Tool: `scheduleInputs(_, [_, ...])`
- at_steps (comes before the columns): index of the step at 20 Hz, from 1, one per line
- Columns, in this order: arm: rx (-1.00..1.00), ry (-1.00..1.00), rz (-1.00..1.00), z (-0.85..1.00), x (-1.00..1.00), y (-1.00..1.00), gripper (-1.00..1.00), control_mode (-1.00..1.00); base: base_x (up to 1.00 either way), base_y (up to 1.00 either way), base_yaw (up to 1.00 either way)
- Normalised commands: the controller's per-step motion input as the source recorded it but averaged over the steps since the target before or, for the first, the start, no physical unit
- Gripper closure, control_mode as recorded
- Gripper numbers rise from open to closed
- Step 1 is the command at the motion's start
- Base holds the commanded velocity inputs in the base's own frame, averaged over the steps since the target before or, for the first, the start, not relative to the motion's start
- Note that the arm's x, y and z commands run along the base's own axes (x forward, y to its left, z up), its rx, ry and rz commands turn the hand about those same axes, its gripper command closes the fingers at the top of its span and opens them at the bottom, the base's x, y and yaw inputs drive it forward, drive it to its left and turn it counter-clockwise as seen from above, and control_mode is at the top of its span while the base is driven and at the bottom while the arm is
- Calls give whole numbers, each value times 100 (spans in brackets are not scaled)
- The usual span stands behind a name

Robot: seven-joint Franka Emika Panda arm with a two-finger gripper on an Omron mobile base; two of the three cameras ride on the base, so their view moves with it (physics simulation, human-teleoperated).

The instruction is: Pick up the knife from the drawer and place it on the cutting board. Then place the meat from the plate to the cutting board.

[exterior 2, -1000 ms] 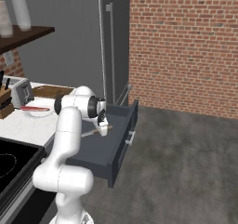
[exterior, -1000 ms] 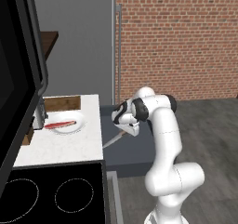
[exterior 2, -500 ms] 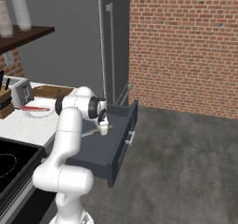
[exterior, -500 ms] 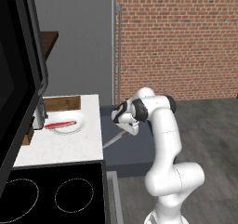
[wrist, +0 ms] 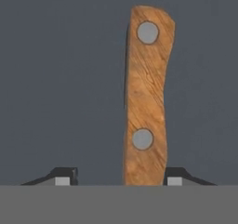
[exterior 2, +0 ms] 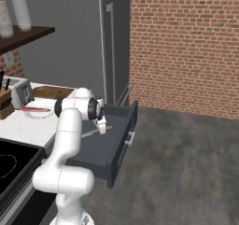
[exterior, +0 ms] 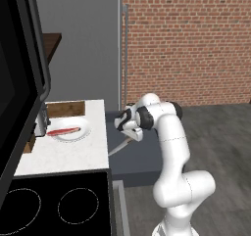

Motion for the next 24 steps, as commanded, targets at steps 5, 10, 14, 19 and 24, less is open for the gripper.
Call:
scheduleInputs(5, [0, 2, 0, -5, -2, 0, 100, -100, 0, 0, 0])
scheduleInputs(10, [0, 1, -4, -12, -41, -28, 100, -100, 0, 0, 0])
scheduleInputs(14, [0, -18, -9, 28, -61, -38, 100, -100, 0, 0, 0])
scheduleInputs(19, [0, -36, -14, 100, -45, -24, 100, -100, 0, 0, 0])
scheduleInputs(24, [-2, -35, -13, 100, -57, -30, 100, -100, 0, 0, 0])
